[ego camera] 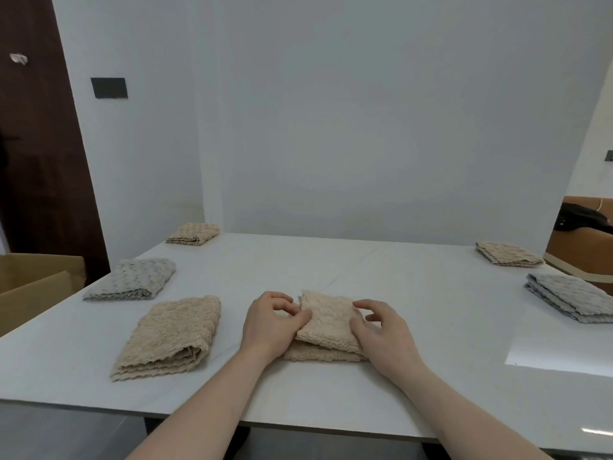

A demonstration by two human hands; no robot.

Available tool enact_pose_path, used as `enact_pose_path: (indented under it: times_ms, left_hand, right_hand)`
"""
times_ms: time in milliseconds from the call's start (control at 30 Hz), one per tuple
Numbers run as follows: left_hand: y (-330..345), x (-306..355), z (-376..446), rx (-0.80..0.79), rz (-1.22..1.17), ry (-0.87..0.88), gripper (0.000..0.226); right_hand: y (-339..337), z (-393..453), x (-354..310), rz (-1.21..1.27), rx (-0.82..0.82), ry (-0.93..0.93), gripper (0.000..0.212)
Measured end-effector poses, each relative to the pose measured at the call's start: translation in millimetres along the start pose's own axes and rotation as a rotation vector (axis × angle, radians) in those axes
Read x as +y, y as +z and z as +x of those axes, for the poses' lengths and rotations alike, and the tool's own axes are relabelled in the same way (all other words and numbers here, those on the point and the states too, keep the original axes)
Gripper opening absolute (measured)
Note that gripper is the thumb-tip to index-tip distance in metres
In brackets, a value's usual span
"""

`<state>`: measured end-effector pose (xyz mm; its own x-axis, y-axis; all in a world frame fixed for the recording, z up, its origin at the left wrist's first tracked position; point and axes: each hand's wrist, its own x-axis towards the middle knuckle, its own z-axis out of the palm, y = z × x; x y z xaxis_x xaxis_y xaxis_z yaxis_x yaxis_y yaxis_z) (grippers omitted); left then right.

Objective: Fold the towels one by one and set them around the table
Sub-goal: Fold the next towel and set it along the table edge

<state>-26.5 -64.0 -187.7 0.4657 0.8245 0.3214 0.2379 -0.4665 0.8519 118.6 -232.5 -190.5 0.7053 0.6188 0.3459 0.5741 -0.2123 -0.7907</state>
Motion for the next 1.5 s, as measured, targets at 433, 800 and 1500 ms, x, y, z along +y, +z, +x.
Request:
enact_pose_path:
  times_ms: [433,800,1500]
  left_hand:
    - [-0.2,-2.6,-2.6,0.006,0.101,-0.008,0.008]
    - [0.5,-1.2,-1.9,-0.080,0.226,-0.015,0.009]
    - [-8.1,8.7,-18.7,-0.259,0.183,-0.131,0.037]
  right_hand:
    - [7.3,1.2,2.2,-0.389,-0.156,-0.077,0.048]
    - [10.3,3.8,3.7,-0.465,-0.180,-0.027,0.051]
    - [-4.1,-4.7,-14.6,-0.197,-0.290,0.100,0.050]
